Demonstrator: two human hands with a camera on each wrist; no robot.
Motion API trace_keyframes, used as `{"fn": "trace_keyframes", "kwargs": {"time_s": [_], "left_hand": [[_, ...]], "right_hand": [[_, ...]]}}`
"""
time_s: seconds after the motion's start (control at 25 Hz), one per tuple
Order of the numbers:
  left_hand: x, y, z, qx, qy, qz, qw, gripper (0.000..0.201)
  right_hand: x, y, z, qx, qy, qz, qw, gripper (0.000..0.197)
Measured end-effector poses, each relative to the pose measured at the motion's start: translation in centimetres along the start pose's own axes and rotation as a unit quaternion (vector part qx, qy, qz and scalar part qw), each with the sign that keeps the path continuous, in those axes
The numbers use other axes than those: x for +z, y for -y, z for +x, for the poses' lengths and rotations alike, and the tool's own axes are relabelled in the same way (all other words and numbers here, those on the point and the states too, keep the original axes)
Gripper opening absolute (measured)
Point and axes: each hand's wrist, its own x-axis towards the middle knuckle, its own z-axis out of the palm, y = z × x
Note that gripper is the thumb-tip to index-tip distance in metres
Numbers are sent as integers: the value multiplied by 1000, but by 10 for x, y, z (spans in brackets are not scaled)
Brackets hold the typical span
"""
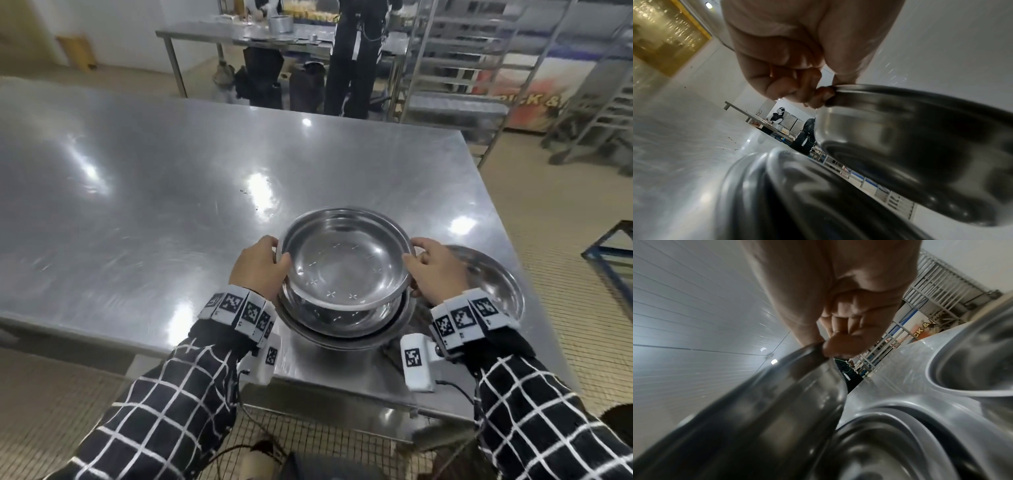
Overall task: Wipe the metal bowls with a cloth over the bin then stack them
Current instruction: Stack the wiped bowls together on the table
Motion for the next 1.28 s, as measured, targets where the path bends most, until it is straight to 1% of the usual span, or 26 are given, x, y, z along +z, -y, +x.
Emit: {"fn": "trace_keyframes", "kwargs": {"time_s": [0.12,0.32,0.4,0.48,0.6,0.72,0.8,0.92,0.96,1.08,1.16,1.2,1.28], "left_hand": [[5,10,-11,-6,23,73,997,24],[11,16,-11,7,62,168,984,27],[12,16,-10,14,79,193,978,28],[10,15,-9,20,90,204,975,32],[5,6,-8,42,98,206,973,37],[4,-17,-8,88,124,167,974,32],[13,-42,-13,127,163,132,969,28],[36,-82,-24,185,249,81,947,26],[46,-96,-28,191,277,61,940,25],[85,-127,-38,158,370,22,915,28],[109,-141,-47,144,413,20,899,32],[117,-144,-50,146,416,34,897,35],[132,-150,-54,146,392,53,907,39]], "right_hand": [[12,-11,-11,-10,18,-53,998,37],[26,-22,-12,-15,22,-175,984,21],[31,-24,-15,-7,23,-216,976,20],[36,-24,-18,0,15,-232,973,24],[36,-24,-22,20,-13,-204,979,27],[26,-34,-29,58,-64,-142,986,30],[12,-46,-37,84,-102,-102,986,29],[-12,-67,-54,141,-150,-66,976,29],[-22,-75,-59,159,-167,-61,971,29],[-48,-100,-68,201,-208,-50,956,28],[-66,-117,-68,230,-221,-44,947,28],[-70,-123,-65,241,-222,-44,944,28],[-80,-138,-58,254,-218,-42,942,27]]}}
